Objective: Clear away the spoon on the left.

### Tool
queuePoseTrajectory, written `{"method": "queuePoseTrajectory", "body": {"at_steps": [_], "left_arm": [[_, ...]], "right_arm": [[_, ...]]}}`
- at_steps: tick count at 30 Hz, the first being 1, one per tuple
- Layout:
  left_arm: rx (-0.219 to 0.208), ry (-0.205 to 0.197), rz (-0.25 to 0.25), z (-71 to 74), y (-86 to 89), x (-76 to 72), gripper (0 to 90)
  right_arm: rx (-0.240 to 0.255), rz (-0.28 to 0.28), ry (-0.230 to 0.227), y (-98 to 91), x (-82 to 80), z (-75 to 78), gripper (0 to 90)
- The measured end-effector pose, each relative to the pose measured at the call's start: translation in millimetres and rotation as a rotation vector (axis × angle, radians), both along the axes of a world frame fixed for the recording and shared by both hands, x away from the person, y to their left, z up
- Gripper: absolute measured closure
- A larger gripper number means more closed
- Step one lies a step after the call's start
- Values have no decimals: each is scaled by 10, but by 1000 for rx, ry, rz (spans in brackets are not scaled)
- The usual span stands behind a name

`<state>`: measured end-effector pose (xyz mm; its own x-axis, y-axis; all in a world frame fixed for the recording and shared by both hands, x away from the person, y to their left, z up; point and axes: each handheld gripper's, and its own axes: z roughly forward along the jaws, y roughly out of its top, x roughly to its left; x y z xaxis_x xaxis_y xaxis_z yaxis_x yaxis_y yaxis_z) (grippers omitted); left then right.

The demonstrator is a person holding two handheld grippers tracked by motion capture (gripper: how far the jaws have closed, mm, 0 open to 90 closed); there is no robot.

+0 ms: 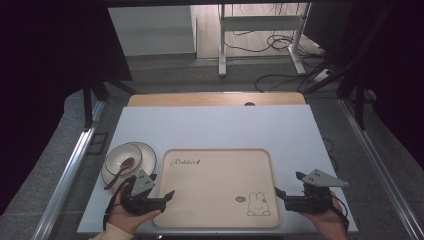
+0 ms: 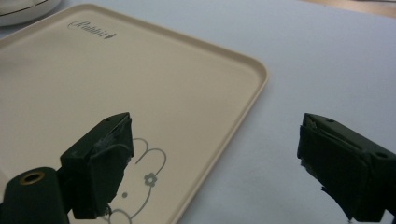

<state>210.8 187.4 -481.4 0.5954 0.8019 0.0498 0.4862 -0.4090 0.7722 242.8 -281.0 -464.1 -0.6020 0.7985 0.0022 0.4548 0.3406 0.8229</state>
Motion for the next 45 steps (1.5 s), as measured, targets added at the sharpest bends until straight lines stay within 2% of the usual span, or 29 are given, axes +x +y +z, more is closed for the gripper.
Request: {"method": "queuePoseTrajectory", "body": {"at_steps": [9,15,26,31,38,45], "left_arm": [[13,-19,-15,7,5,-35,237],[3,-23,-20,5,18,-64,234],[1,-23,-49,32,-15,-28,215],[7,-27,-48,37,-28,-31,218],[34,-53,-55,89,-33,-25,229],[26,-72,-72,127,-24,-48,224]], "right_arm": [[27,-2,7,-25,48,-8,116],[10,-1,-11,-17,26,17,124],[-9,1,-8,-54,11,-11,130],[21,0,4,-85,12,-5,130],[15,-11,-2,-113,-19,-4,131],[17,-9,-2,-106,-10,-8,130]]}}
